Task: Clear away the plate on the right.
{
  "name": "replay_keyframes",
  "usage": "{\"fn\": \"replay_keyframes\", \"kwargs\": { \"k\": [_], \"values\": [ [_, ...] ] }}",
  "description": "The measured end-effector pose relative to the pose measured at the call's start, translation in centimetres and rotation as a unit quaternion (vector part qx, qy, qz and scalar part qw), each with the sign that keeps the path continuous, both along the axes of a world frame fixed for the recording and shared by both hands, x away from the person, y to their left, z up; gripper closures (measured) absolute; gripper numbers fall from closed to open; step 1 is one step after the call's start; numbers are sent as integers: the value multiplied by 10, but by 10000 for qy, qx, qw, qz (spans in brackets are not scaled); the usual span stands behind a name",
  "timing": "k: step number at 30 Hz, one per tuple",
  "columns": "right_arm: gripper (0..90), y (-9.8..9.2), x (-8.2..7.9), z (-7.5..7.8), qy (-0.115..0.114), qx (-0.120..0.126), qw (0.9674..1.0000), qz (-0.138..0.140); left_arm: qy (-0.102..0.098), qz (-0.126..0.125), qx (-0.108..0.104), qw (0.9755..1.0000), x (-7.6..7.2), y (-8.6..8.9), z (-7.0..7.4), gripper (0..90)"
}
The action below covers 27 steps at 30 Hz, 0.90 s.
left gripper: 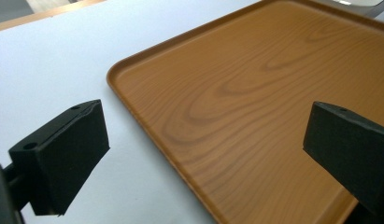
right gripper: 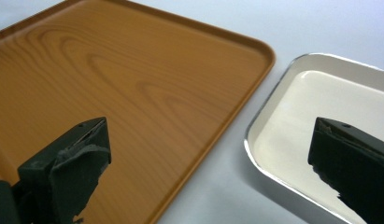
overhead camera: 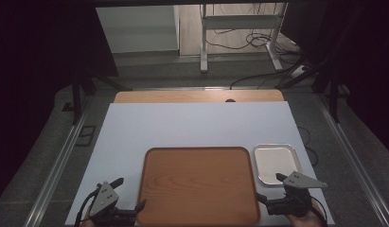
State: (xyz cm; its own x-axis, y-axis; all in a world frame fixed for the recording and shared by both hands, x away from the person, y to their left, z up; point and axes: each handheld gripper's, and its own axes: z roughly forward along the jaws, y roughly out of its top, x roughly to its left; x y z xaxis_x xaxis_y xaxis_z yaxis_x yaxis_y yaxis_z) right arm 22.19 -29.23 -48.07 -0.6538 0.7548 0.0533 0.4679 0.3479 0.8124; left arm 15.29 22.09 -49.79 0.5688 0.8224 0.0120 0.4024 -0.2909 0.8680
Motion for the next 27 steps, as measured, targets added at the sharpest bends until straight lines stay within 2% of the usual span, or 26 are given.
{"fn": "replay_keyframes", "kwargs": {
  "k": [6,11,18,25,27],
  "values": [
    [0,2,0,0,-1,-11,10000,26,-38,-24,61,10000,0,-1,0,0],
    [0,2,0,-2,80,-83,9999,-28,-40,-34,212,9998,1,-2,-1,0],
    [0,3,1,-3,161,-149,9998,-34,-20,-46,273,9996,2,-4,-2,0],
    [0,-2,4,-3,225,-93,9995,-192,-2,-65,295,9995,2,-4,-2,0],
    [0,-6,8,-2,243,-7,9993,-283,4,-67,295,9995,2,-4,-2,0]
  ]
}}
